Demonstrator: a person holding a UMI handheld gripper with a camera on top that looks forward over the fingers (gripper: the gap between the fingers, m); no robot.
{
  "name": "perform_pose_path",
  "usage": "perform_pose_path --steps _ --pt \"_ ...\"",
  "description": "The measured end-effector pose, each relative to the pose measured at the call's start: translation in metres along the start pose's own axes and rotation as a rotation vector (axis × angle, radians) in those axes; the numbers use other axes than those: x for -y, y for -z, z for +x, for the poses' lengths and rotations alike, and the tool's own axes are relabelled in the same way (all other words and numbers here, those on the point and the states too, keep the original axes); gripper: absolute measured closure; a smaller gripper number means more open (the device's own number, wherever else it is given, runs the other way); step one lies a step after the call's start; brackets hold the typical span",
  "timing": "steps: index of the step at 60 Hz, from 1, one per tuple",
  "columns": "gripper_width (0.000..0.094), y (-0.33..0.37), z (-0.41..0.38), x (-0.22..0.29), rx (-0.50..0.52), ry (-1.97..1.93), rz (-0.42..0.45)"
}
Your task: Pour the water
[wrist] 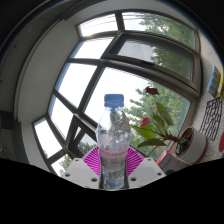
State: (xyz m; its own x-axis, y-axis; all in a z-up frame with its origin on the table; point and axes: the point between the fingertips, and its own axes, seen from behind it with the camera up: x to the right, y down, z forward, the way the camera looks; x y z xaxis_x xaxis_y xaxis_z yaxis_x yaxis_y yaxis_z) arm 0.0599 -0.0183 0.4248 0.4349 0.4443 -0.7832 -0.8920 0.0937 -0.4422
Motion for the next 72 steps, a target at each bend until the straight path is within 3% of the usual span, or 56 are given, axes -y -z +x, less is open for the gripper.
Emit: perform_pose_path --steps 11,20,26,35,41,42,44,47,53,55,57,58,61,65,72 --pt "0.0663 0.005 0.053 0.056 -0.14 0.701 -0.011" --pt "0.0662 0.04 0.176 0.062 -0.334 1.081 -0.172" --pt "0.0662 0.065 0.251 0.046 -0.439 1.143 -0.286" --pt "0.0662 0.093 0.34 0.026 -0.522 1.136 -0.391" --pt "0.0658 0.11 0.371 0.012 -0.572 1.112 -0.437" --pt "0.0659 0.108 0.368 0.018 -0.546 1.117 -0.383" --pt "0.0655 0.113 0.371 0.018 -0.562 1.111 -0.393" --pt "0.0606 0.114 0.372 0.016 -0.563 1.11 -0.403" --pt "0.0422 0.117 0.376 0.021 -0.605 1.124 -0.418" --pt "0.0305 0.121 0.377 0.022 -0.632 1.127 -0.431" --pt "0.0111 0.124 0.375 0.026 -0.654 1.127 -0.44" --pt "0.007 0.126 0.374 0.026 -0.664 1.124 -0.444" --pt "0.0118 0.134 0.368 0.028 -0.698 1.105 -0.46" --pt "0.0073 0.144 0.353 0.029 -0.725 1.071 -0.462" --pt "0.0079 0.167 0.311 0.03 -0.747 1.059 -0.472"
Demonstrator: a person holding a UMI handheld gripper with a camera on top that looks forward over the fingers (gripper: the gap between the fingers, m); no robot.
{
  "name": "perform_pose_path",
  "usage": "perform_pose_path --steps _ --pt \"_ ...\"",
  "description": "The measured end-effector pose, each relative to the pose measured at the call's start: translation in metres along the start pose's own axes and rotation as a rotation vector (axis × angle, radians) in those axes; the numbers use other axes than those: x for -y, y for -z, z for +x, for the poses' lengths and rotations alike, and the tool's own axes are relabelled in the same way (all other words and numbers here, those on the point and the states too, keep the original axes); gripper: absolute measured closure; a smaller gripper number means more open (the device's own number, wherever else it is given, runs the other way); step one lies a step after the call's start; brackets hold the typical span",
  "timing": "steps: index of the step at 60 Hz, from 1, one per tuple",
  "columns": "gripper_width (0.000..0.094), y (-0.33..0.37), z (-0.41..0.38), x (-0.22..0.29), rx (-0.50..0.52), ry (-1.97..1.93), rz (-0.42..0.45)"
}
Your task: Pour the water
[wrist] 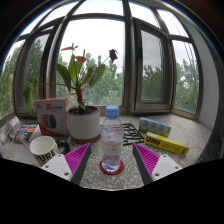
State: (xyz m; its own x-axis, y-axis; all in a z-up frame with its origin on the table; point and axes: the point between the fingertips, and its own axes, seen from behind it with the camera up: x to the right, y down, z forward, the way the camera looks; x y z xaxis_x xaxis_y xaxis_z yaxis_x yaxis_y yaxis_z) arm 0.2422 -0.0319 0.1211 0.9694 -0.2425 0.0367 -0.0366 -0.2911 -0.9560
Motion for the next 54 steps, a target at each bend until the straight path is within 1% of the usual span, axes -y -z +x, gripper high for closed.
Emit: perform_pose_path --steps 12,17,28,33,43,54 --pt "0.008 0.108 -0.013 0.0 -0.015 0.036 -0.015" --pt "0.008 0.158 -0.021 -0.009 -0.006 0.025 -0.026" --pt "0.0082 0.267 -0.028 -0.034 -0.032 0.049 -0.041" --pt "0.008 0.31 -0.035 -0.047 -0.024 0.055 -0.048" --pt "0.0084 0.374 -0.04 -0.064 -0.025 0.081 -0.051" --pt "0.0082 0.413 -0.035 -0.06 -0.045 0.096 -0.014"
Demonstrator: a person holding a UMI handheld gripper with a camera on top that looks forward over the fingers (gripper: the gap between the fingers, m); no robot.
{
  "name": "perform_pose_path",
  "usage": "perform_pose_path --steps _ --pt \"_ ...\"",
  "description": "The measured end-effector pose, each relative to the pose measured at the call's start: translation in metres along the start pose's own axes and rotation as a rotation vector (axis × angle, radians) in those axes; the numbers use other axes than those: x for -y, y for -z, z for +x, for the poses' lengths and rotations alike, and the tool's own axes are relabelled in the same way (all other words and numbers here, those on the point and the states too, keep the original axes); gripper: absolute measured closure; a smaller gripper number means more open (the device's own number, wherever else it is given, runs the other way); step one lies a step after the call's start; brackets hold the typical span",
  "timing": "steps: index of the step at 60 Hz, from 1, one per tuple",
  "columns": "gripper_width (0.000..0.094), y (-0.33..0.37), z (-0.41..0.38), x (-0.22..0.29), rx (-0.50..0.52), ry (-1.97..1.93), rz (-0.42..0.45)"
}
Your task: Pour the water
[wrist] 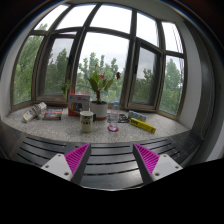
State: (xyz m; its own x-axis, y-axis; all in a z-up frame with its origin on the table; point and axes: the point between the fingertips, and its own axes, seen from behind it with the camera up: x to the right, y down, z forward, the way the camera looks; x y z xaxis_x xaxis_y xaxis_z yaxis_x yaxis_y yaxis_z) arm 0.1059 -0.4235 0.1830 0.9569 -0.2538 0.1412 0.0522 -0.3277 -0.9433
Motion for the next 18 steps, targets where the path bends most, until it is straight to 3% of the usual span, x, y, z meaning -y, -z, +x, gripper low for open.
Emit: perform_pose_path --steps 18 --pt "0.0086 0.018 -0.006 0.001 0.017 -0.018 0.011"
